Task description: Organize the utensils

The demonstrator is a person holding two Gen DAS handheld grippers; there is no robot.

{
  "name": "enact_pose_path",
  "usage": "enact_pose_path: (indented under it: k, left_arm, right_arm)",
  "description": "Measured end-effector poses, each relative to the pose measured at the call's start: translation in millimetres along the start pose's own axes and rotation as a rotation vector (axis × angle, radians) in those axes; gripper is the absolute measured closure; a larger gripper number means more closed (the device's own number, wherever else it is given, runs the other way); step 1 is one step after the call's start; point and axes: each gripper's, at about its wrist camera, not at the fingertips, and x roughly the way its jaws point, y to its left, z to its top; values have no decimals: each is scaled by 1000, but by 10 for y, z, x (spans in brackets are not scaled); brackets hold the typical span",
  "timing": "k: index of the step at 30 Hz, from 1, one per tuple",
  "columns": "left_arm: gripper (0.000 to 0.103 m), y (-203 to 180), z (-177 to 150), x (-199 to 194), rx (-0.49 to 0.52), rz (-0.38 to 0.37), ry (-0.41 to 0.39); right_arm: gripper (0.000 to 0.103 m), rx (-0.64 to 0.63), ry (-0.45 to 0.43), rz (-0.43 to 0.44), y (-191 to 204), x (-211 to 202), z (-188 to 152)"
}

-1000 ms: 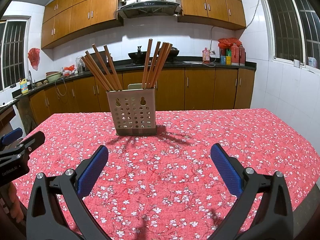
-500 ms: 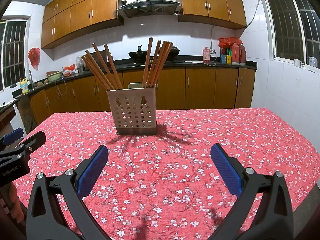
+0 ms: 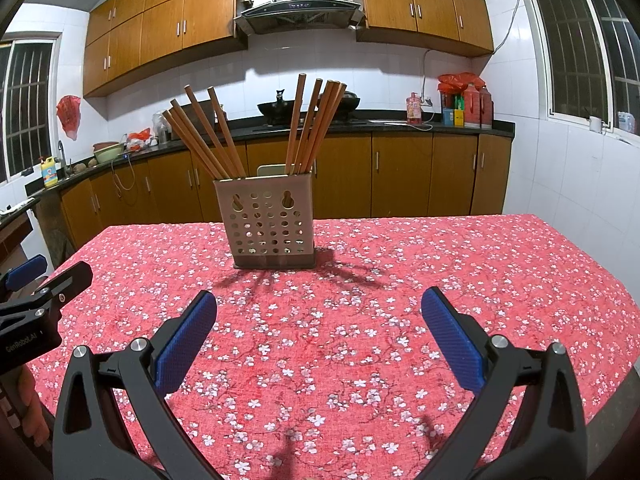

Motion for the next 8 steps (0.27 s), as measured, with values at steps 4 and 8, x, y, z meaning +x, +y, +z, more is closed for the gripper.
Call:
enact_pose_path:
  k: [4, 8]
  left_arm:
    - [4, 15, 6, 7, -6, 2, 4]
    - [4, 32, 4, 10, -12, 1, 10]
  right_arm:
    - [2, 0, 0, 0, -5, 1, 2]
    - [2, 0, 0, 0, -7, 1, 1]
